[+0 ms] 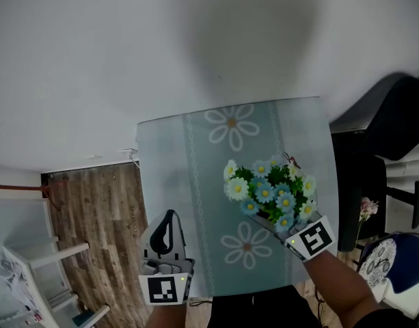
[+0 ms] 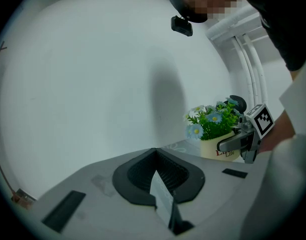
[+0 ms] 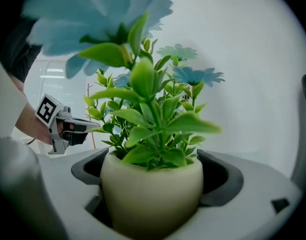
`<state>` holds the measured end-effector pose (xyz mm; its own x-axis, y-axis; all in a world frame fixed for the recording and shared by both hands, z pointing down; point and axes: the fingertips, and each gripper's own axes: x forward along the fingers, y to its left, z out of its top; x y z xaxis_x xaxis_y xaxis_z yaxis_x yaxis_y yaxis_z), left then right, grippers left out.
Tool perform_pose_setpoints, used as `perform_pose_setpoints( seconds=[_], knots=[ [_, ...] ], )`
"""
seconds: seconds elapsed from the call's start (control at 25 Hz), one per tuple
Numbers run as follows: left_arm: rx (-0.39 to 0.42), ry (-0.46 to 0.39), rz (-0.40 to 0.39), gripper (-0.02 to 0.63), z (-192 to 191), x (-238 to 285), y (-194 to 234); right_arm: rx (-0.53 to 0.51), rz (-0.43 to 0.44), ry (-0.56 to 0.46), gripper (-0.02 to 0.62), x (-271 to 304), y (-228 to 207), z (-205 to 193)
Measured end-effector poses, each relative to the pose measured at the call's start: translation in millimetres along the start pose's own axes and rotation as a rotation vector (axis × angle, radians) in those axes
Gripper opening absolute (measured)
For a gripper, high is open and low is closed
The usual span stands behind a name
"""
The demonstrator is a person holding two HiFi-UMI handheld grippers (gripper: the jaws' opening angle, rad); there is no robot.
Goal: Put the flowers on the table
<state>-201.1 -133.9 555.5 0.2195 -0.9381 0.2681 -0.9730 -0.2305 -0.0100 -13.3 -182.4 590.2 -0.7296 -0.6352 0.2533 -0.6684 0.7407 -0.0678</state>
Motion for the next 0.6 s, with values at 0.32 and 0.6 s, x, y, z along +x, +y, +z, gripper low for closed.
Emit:
perform_pose_setpoints(
  seconds=[0.32, 0.6],
  knots=[
    [-0.021, 0.022, 0.021, 0.003, -16.4, -7.7, -3.5, -0.015, 0.003, 0.014, 0.572, 8.5, -3.3, -16.1],
    [-0.015, 0.047, 0.029, 0.003, -27.1, -15.2, -4.4, -0.02, 0.006, 0.026, 0.572, 12.7, -2.1, -24.3]
  ],
)
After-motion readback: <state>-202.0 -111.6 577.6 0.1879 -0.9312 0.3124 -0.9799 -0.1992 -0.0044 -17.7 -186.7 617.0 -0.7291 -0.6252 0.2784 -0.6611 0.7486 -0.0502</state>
